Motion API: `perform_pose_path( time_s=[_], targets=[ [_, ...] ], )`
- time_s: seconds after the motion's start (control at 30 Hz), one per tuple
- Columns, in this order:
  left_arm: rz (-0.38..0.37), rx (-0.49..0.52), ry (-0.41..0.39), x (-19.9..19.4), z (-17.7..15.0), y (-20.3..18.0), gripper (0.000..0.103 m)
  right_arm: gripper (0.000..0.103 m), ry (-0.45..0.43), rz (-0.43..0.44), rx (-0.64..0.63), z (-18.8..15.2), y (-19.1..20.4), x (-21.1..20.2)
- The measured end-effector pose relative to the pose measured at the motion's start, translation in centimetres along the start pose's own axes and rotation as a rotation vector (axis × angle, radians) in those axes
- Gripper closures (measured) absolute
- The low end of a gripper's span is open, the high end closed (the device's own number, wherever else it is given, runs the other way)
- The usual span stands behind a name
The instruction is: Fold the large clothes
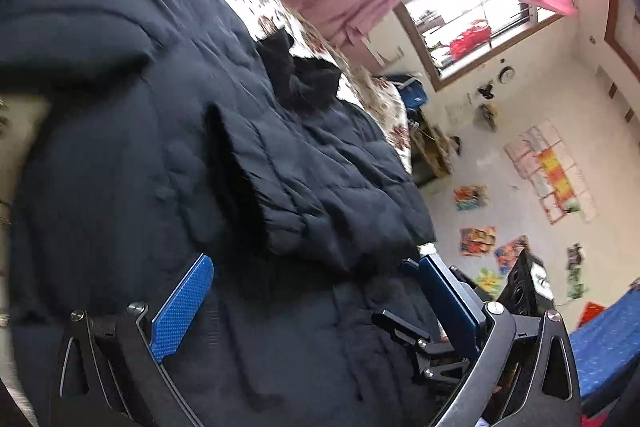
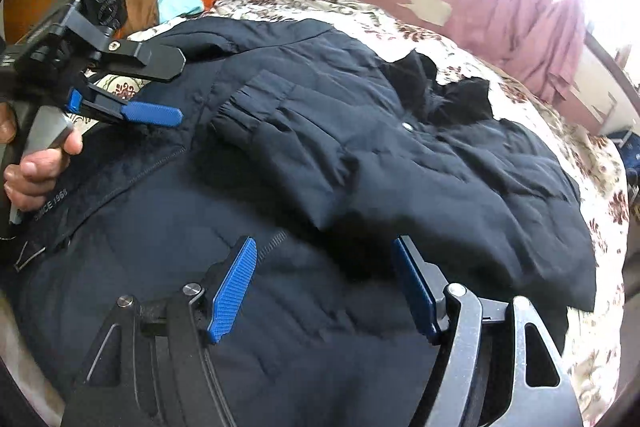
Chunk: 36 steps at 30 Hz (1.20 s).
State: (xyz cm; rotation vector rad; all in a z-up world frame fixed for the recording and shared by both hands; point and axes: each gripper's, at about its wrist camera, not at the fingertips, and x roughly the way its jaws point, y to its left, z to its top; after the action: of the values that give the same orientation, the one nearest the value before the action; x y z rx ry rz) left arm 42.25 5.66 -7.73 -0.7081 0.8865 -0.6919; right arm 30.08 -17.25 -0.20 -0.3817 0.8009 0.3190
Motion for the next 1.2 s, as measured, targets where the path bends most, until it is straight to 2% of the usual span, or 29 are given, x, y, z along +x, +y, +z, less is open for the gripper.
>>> perform_pose_path(
  time_s=[0.1, 0.13, 0.2, 0.23, 0.27, 0.37, 0.43, 0.53, 0.6, 0.67, 0.8, 0.83, 0.9, 1.07, 1.2],
  targets=[
    [-0.015, -0.041, 0.017, 1.6, 0.1, 0.2, 0.001, 0.038, -0.002, -0.027, 0.034, -0.7, -1.5, 0.0],
    [0.004, -0.055, 0.016, 2.4, 0.4, 0.3, 0.001, 0.038, -0.002, -0.034, 0.046, -1.2, -1.9, -0.3],
    [0.066, -0.068, 0.006, 3.2, 0.6, 0.4, 0.013, 0.038, 0.0, -0.057, 0.057, -1.3, -2.9, -0.2],
    [0.114, -0.07, -0.005, 3.6, 0.8, 0.4, 0.029, 0.038, 0.001, -0.077, 0.06, -1.3, -3.4, -0.1],
    [0.134, -0.072, -0.008, 3.9, 0.9, 0.5, 0.051, 0.038, -0.002, -0.113, 0.069, -1.6, -4.0, -0.3],
    [0.144, -0.11, -0.014, 4.5, 1.1, 1.4, 0.084, 0.038, -0.032, -0.172, 0.129, -1.6, -6.4, -0.6],
    [0.136, -0.063, -0.048, 4.4, 1.5, 0.9, 0.093, 0.038, -0.095, -0.189, 0.22, -1.4, -8.9, -1.2],
    [0.147, 0.093, -0.137, 2.9, 2.1, -2.1, 0.096, 0.038, -0.168, -0.198, 0.367, -0.8, -12.8, -1.3],
    [0.182, 0.199, -0.21, 1.4, 2.7, -4.3, 0.096, 0.042, -0.208, -0.217, 0.468, -0.5, -15.6, -0.9],
    [0.234, 0.281, -0.286, -0.4, 3.3, -5.9, 0.096, 0.06, -0.207, -0.229, 0.542, 0.0, -17.9, 0.5],
    [0.362, 0.346, -0.373, -2.8, 4.6, -5.8, 0.096, 0.076, -0.17, -0.247, 0.589, 0.6, -20.2, 4.1],
    [0.393, 0.353, -0.374, -3.1, 4.8, -5.4, 0.096, 0.079, -0.159, -0.248, 0.587, 0.7, -20.3, 4.9],
    [0.447, 0.357, -0.356, -2.9, 5.2, -4.4, 0.096, 0.079, -0.112, -0.244, 0.576, 0.9, -20.3, 7.1],
    [0.569, 0.35, -0.228, -0.1, 5.1, -1.3, 0.096, 0.079, 0.03, -0.262, 0.559, 0.3, -19.9, 11.2],
    [0.648, 0.338, -0.175, 1.1, 5.2, -0.9, 0.092, 0.079, 0.067, -0.307, 0.512, 0.3, -18.7, 12.0]
  ],
)
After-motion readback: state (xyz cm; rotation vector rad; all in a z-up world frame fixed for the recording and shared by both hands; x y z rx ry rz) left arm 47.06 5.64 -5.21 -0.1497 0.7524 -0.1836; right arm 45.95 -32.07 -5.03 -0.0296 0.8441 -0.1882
